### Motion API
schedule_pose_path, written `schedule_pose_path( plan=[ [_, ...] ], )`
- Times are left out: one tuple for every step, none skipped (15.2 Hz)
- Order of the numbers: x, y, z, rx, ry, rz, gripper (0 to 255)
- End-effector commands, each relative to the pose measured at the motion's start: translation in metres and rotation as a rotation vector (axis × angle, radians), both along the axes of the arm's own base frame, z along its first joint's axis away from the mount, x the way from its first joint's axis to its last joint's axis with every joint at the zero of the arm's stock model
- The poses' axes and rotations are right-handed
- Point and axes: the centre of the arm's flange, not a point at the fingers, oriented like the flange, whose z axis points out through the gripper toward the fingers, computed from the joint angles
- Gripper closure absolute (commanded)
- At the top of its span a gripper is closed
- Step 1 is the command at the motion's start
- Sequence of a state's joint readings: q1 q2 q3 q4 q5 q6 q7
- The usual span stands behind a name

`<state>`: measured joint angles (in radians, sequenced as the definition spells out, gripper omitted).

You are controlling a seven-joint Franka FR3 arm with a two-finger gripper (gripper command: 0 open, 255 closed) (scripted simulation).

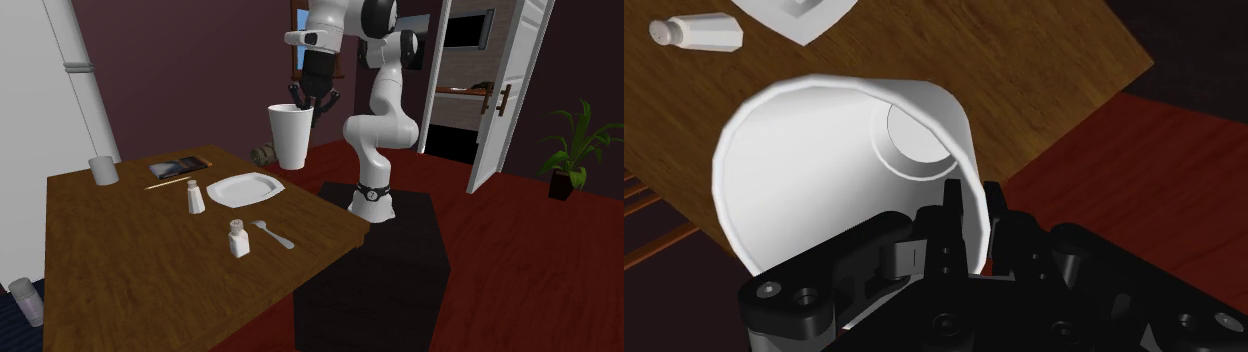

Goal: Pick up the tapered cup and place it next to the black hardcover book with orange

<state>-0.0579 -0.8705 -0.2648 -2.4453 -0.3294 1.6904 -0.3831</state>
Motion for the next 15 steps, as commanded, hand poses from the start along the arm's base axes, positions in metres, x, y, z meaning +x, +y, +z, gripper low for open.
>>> schedule_pose_path(
  plan=[
    [-0.001,0.001,0.011,0.000,0.000,0.000,255],
    [-0.001,0.001,0.016,0.000,0.000,0.000,255],
    [-0.001,0.001,0.022,0.000,0.000,0.000,255],
    [-0.001,0.001,0.027,0.000,0.000,0.000,255],
    [-0.001,0.001,0.030,0.000,0.000,0.000,255],
    [-0.009,-0.010,0.030,0.000,0.000,0.000,255],
    [-0.017,-0.020,0.030,0.000,0.000,0.000,255],
    [-0.026,-0.031,0.030,0.000,0.000,0.000,255],
    [-0.034,-0.041,0.030,0.000,0.000,0.000,255],
    [-0.042,-0.052,0.030,0.000,0.000,0.000,255],
    [-0.050,-0.062,0.030,0.000,0.000,0.000,255],
    [-0.058,-0.073,0.030,0.000,0.000,0.000,255],
    [-0.066,-0.083,0.030,0.000,0.000,0.000,255],
    [-0.074,-0.094,0.030,0.000,0.000,0.000,255],
    [-0.082,-0.104,0.030,0.000,0.000,0.000,255]
  ],
)
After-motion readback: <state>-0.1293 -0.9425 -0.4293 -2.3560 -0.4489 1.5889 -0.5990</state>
